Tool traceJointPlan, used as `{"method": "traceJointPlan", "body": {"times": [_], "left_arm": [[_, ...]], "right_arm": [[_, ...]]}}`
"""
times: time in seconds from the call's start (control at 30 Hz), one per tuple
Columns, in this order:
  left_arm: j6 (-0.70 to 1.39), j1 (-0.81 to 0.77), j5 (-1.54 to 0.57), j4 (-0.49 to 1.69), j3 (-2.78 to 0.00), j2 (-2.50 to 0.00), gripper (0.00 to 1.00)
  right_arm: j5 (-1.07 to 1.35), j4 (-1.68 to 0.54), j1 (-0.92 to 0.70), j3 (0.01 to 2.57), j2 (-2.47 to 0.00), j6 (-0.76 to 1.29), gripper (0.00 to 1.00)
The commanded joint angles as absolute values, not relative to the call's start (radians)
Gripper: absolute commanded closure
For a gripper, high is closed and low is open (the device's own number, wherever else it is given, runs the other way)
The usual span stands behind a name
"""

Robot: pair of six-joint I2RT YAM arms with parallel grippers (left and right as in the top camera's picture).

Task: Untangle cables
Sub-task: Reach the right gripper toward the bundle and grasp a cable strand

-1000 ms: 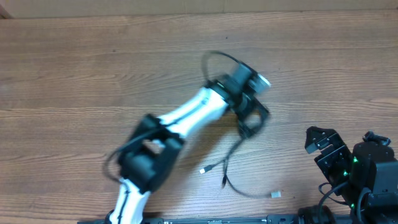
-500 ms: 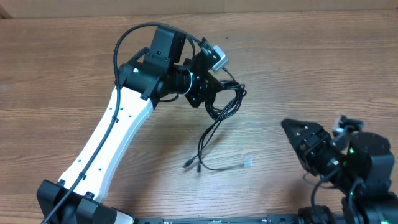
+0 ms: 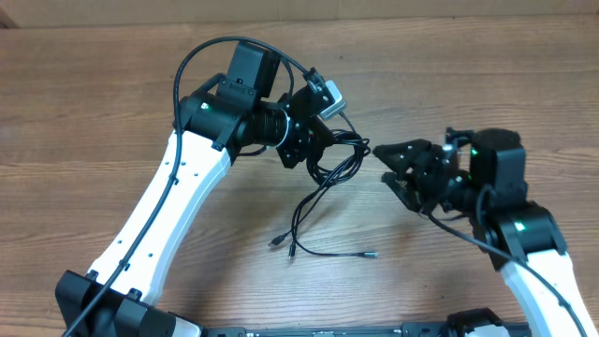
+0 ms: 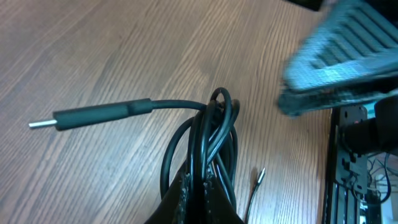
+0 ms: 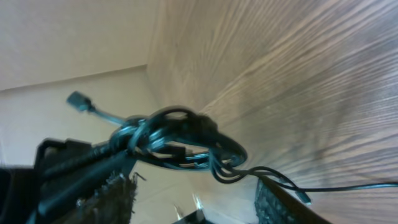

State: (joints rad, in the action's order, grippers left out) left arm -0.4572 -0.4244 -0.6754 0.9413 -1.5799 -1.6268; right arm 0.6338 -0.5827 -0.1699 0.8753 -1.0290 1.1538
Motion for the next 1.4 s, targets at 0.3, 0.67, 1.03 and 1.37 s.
{"method": "traceJointPlan", "body": {"times": [0.3, 0.67, 1.03, 1.37], "left_arm": [[-0.555, -0.419, -0.707, 0.979, -1.586, -1.599, 0.96], [-0.543, -0.414, -0.704, 0.944, -1.586, -1.599, 0.96], [-0.194, -0.265, -0.603, 0.842, -1.586, -1.599, 0.96], [-0.356, -0.236, -0.836, 0.964, -1.586, -1.599, 0.96]], "right_arm": [[0.697, -0.289, -0.288, 0.878, -1.215, 1.340, 0.69], [0.696, -0.344, -0.360, 0.878, -1.215, 1.338, 0.96], [0.508, -0.617, -0.393, 0.878, -1.215, 1.327, 0.96], [0.513, -0.397, -0.393, 0.878, -1.215, 1.246, 0.60]]}}
